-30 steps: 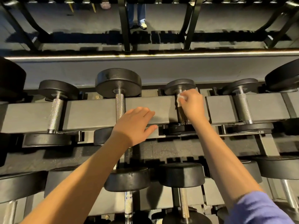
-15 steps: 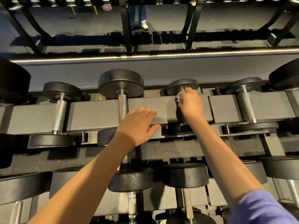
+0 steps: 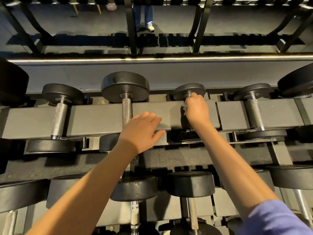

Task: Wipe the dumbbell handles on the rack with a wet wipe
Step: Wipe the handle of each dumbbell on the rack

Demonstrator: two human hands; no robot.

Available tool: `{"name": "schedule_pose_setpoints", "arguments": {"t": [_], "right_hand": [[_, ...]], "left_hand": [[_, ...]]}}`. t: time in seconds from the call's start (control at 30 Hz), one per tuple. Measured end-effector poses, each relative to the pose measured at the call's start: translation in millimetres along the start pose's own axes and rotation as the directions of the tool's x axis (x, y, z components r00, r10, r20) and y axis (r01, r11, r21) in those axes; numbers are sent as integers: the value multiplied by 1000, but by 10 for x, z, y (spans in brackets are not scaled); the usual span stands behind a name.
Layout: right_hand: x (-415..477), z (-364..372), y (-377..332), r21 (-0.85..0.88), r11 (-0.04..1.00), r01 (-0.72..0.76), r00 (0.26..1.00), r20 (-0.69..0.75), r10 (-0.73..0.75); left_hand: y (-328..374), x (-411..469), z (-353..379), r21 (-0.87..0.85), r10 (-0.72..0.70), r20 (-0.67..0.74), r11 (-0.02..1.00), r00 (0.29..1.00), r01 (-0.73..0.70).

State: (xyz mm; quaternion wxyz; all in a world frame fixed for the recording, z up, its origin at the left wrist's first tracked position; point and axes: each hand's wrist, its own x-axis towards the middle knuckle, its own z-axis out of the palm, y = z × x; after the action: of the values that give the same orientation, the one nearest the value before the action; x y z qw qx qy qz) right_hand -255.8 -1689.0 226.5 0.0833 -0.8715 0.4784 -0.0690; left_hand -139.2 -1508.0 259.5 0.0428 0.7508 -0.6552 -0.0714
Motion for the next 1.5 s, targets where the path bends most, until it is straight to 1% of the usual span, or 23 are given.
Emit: {"name": "schedule_pose_setpoints", "arguments": {"t": [0.07,0.17,0.23,0.33,0.4,0.47,0.53,0.63,0.7,0.73,0.83,0.87,0.93,1.0,1.03,1.1,1.17,1.2,1.27,1.3,1.37,1.43,1.5], "right_hand": [[-116,7,61,10,998,-65,995,76,64],[-215,-25,128,-81,995,-55,980,188,69],[-147,-50,97,-30,999,-45,988,144,49],[17,-28,20,-35,998,51,999,-1,-51],[88,-18,4,-15,999,47,998,-48,-48],[73,-20,20,-3,1000,28,998,-53,-28],[-34,-21,69,-22,1000,7,1000,4,-7],[-257,-2,175,-64,998,-28,985,169,38],[-291,12,222,-12,998,-60,978,201,61],[-260,10,220,52,996,-67,983,172,57],[-76,4,164,193,981,16,999,-51,-6],[-22,-11,147,222,975,21,995,-102,2],[27,-41,129,265,964,-11,989,-140,50],[-10,-35,164,267,962,-60,992,-88,86],[-66,-34,194,262,961,-88,994,-32,100],[-219,-19,242,200,966,-161,981,144,134],[-320,14,289,126,974,-188,961,229,156],[-306,24,298,156,968,-199,964,211,164],[-208,15,279,315,930,-187,981,103,163],[-137,5,259,385,911,-148,988,24,150],[-5,-16,224,444,892,-80,987,-87,132],[28,-36,186,487,869,-89,981,-107,161],[-37,-47,177,489,861,-140,979,-60,193]], "left_hand": [[0,-2,-3,7,-5,-3,1000,1000,5],[8,7,-14,-17,-16,-3,1000,1000,16],[13,-1,-24,-19,-21,-5,1000,1000,21],[19,-8,-37,-29,-30,3,999,1000,31],[23,-5,-39,-32,-33,9,999,999,33],[23,-1,-41,-31,-34,11,999,999,35],[23,2,-39,-26,-35,6,999,999,36],[20,7,-35,-32,-43,10,999,999,43],[20,5,-35,-31,-45,10,999,999,45],[21,3,-36,-29,-44,10,999,999,44],[23,-2,-43,-30,-49,21,998,999,49],[24,-4,-44,-31,-49,21,998,999,50],[27,1,-43,-31,-47,17,998,999,47],[20,7,-37,-33,-49,14,998,999,49],[15,8,-32,-34,-50,12,998,999,51],[14,9,-28,-30,-46,7,998,999,47],[19,10,-24,-28,-43,8,999,999,43],[21,11,-21,-26,-44,9,999,999,44],[18,10,-12,-18,-47,10,999,999,47],[17,11,-7,-16,-47,10,999,999,48],[22,13,-4,-11,-49,8,999,999,49],[26,18,-6,4,-46,3,999,999,46],[22,17,-10,14,-40,-2,999,999,40]]}}
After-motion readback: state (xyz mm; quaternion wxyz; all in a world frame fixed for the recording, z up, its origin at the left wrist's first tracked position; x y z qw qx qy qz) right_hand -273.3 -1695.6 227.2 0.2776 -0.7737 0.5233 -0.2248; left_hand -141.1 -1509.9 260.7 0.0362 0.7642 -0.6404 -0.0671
